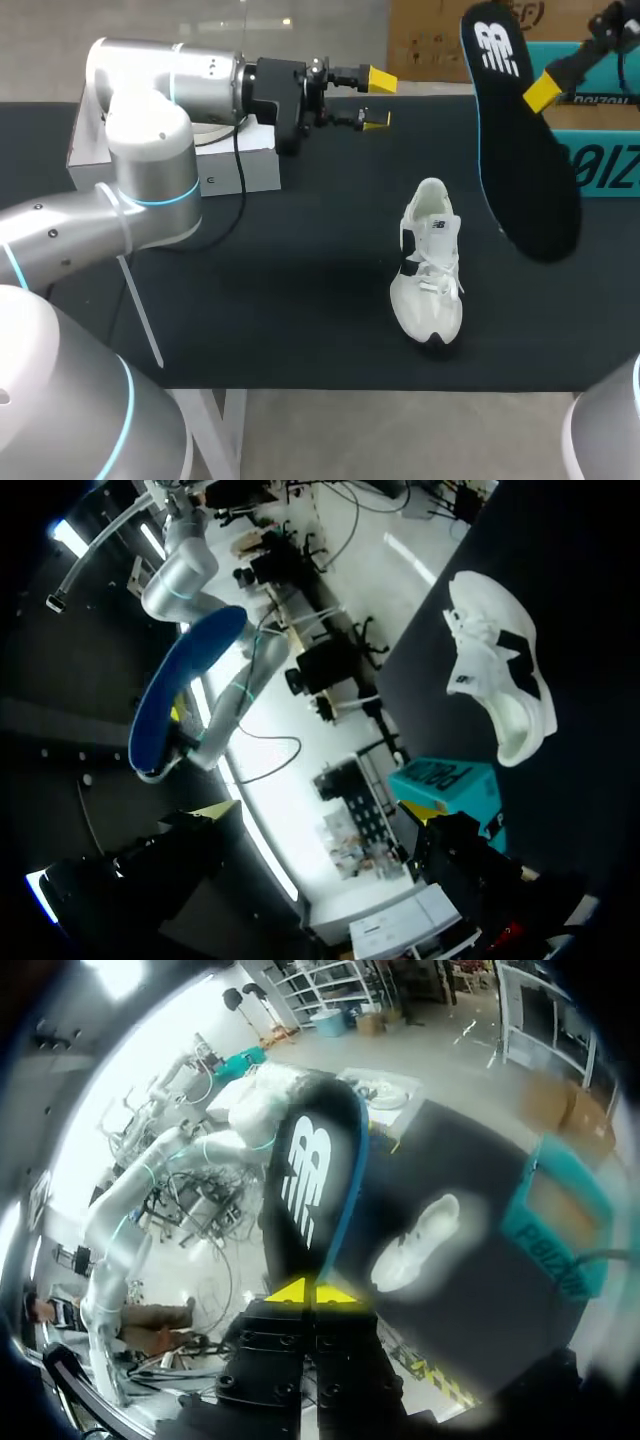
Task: Take the shoe out of the shoebox, open the shoe tongue, remove and reinsert the insole, then place the shoe into the shoebox
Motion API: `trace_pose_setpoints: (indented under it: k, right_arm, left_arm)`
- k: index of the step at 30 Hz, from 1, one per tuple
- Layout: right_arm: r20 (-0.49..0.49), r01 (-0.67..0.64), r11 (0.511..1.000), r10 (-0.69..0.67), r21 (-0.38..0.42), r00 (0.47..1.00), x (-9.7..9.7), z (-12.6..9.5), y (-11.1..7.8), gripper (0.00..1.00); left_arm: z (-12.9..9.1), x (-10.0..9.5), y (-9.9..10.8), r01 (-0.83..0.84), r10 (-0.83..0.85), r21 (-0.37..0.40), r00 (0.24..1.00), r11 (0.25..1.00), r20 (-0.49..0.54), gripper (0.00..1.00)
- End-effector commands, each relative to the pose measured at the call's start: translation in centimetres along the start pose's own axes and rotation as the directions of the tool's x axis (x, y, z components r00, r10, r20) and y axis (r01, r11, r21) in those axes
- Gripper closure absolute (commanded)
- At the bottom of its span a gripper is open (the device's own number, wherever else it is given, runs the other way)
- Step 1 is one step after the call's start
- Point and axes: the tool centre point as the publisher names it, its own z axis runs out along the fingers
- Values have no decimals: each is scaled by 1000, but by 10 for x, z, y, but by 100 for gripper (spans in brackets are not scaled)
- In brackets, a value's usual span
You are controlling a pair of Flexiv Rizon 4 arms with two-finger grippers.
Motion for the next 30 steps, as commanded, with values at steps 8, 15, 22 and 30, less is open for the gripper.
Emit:
trace_pose_setpoints:
  k: [8,15,22,30]
  right_arm:
    - [-167,-110,992,98,-64,981,-61,43,21,100]
    - [-193,-155,985,137,-80,972,-83,55,42,100]
    - [-203,-204,973,180,-106,963,-104,61,50,100]
    - [-220,-226,970,203,-86,954,-121,79,68,100]
  left_arm:
    - [1,0,0,-2,2,0,1000,1000,0,0]
    - [1,0,0,-2,2,0,1000,1000,0,0]
    - [1,0,0,-2,2,0,1000,1000,0,0]
    - [8,-3,-1,-23,23,20,1000,1000,-13,0]
